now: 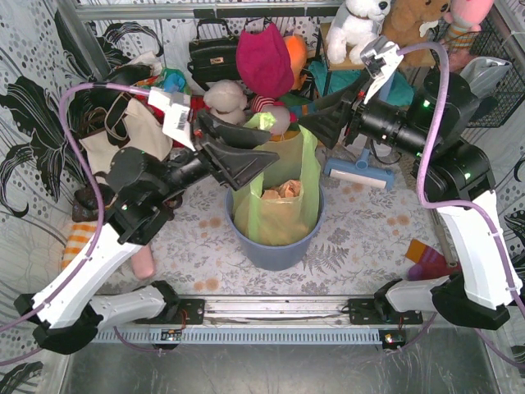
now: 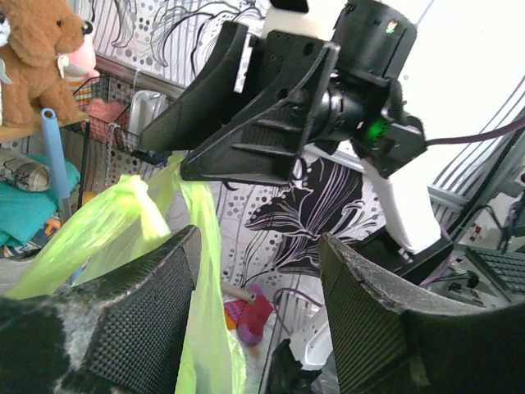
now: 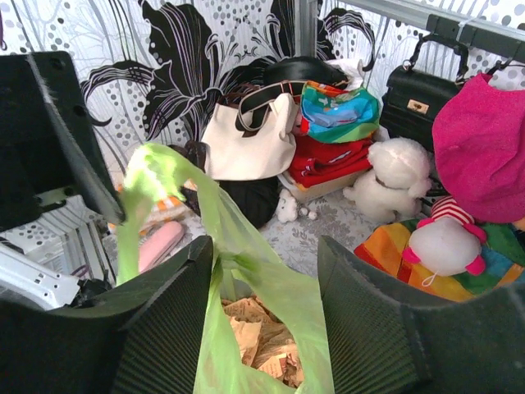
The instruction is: Tie the trash bag
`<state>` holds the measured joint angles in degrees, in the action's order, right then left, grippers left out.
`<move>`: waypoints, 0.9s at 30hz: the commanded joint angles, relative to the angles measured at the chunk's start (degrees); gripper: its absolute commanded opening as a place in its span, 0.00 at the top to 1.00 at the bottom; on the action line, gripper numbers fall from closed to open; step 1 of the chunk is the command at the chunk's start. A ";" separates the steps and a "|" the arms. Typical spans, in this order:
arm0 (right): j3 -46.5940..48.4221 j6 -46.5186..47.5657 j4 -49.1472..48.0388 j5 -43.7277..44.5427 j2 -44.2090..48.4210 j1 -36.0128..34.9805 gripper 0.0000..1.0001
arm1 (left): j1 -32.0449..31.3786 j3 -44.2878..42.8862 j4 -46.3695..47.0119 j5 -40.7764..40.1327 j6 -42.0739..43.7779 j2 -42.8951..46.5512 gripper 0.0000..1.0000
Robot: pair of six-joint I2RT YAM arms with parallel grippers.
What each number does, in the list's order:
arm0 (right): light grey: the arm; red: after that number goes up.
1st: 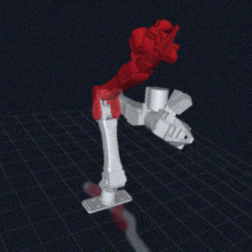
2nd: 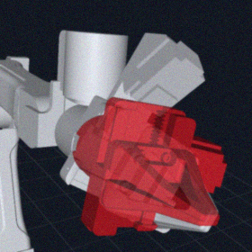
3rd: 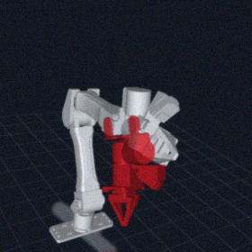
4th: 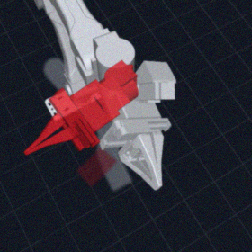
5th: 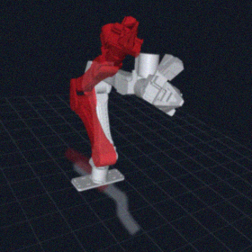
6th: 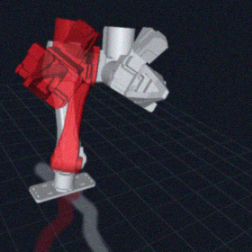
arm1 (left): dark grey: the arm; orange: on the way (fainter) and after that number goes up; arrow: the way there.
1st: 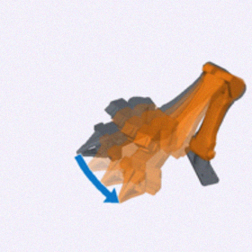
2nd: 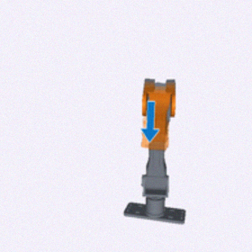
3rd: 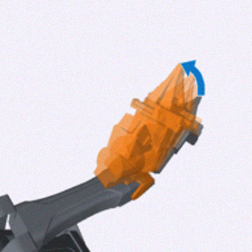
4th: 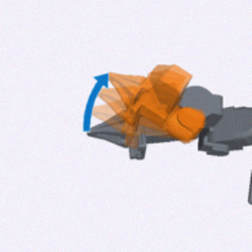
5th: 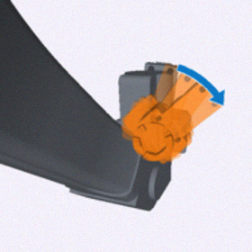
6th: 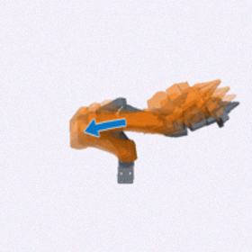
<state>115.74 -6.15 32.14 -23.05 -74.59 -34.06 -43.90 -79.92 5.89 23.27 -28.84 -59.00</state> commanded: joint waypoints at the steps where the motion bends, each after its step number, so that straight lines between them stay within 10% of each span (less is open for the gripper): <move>1: 1.87 1.73 -0.10 -2.05 0.09 -0.13 0.50 | -0.13 1.74 7.62 -0.14 3.53 -1.46 0.32; 10: -0.36 0.96 -1.33 -2.33 2.43 -0.17 0.99 | -0.09 -1.64 7.39 1.41 2.77 -0.41 0.32; 27: -3.07 -0.46 -2.30 0.71 4.71 -0.13 1.00 | -6.09 -9.04 -7.76 18.64 -12.15 -3.52 0.34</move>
<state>113.12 -5.54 31.70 -23.66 -71.26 -34.06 -49.17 -88.99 0.51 36.51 -35.70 -64.42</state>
